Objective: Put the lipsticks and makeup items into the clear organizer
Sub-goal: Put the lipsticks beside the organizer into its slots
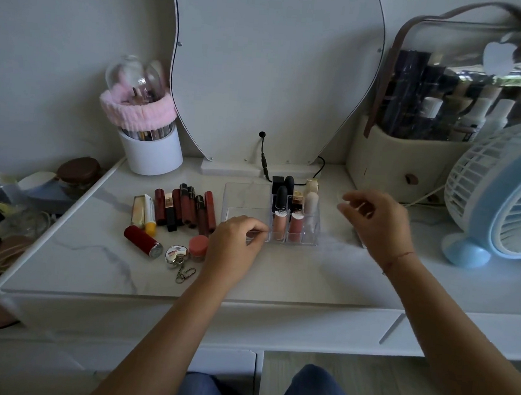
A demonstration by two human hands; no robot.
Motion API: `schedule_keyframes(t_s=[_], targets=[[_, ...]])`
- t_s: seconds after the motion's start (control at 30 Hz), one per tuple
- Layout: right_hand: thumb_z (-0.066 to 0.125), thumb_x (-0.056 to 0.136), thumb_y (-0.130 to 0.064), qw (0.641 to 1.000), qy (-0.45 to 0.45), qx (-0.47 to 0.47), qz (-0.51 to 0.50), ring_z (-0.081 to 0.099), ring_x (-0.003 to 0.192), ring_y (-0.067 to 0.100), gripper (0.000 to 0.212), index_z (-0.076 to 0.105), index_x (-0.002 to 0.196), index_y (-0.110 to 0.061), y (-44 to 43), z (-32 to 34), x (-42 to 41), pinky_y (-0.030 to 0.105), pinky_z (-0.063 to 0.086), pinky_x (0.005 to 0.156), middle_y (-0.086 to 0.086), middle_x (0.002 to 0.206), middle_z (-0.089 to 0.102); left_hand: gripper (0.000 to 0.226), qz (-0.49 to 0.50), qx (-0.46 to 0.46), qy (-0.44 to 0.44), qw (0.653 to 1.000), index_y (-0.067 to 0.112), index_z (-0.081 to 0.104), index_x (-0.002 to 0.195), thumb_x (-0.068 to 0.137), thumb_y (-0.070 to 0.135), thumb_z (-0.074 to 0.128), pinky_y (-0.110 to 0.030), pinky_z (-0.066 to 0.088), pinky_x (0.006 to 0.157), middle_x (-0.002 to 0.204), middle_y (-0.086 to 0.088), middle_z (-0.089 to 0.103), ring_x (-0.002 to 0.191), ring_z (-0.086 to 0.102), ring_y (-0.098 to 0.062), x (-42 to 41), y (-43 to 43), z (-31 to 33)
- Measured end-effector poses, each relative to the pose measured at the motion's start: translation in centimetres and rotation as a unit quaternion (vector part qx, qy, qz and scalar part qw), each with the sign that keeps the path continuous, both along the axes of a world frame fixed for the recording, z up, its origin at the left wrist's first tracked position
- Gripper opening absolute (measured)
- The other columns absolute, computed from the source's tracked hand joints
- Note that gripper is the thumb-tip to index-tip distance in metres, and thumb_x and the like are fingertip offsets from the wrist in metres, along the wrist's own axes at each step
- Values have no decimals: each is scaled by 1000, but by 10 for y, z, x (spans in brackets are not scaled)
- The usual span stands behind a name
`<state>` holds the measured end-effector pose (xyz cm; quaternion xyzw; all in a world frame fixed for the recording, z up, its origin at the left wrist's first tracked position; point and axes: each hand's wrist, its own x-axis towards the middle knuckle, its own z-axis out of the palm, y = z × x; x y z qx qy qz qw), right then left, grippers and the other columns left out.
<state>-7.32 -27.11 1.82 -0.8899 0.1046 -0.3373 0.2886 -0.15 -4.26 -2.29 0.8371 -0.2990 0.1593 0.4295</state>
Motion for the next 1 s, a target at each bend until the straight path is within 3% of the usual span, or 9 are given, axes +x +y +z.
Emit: schedule_keyframes(t_s=[0.17,0.23,0.33,0.6,0.73,0.87,1.0], targets=[[72,75,-37,979,167,70,-94,54,83,18,40,65,105,-11,-38,-20,2,26,39,77,4,90,62,9,4,0,3,1000,16,71,86,79,10,68,-20,50,71,84,2,72,76,63,-8,1,0,-1],[71,75,-39,973,197,79,-88,54,82,17,40,66,103,-10,-42,-23,4,26,40,75,3,87,62,9,3,2,4,1000,16,71,86,79,10,68,-18,48,71,85,2,72,76,63,-8,1,-1,-1],[72,75,-35,973,207,61,-86,53,76,16,32,67,96,-11,-40,-24,7,26,39,71,1,78,62,9,4,4,4,1000,16,71,87,80,11,68,-25,52,72,85,2,72,78,64,-10,1,-1,-1],[69,79,-25,984,155,71,-61,56,80,17,25,68,99,-12,-33,-22,5,26,42,74,5,87,67,9,4,6,0,1000,15,71,87,80,10,68,-28,53,74,86,1,72,78,64,-10,1,-1,-1],[65,83,-21,989,89,120,16,60,81,11,28,64,110,-13,-18,-9,2,13,43,70,-2,90,65,10,2,7,-4,1000,15,71,88,80,10,68,-26,54,73,86,2,72,78,64,-9,1,0,-1],[66,80,-18,989,23,123,74,61,80,1,27,63,107,-19,5,6,3,10,50,71,-15,86,63,11,0,13,-2,1000,14,71,89,80,8,68,-28,54,74,87,1,72,79,64,-11,1,0,-1],[71,78,-14,987,-3,122,102,63,78,4,25,63,101,-19,24,6,7,11,51,73,-9,86,66,11,2,11,-1,1000,13,71,89,80,8,67,-29,55,73,87,0,72,79,64,-10,0,0,0]])
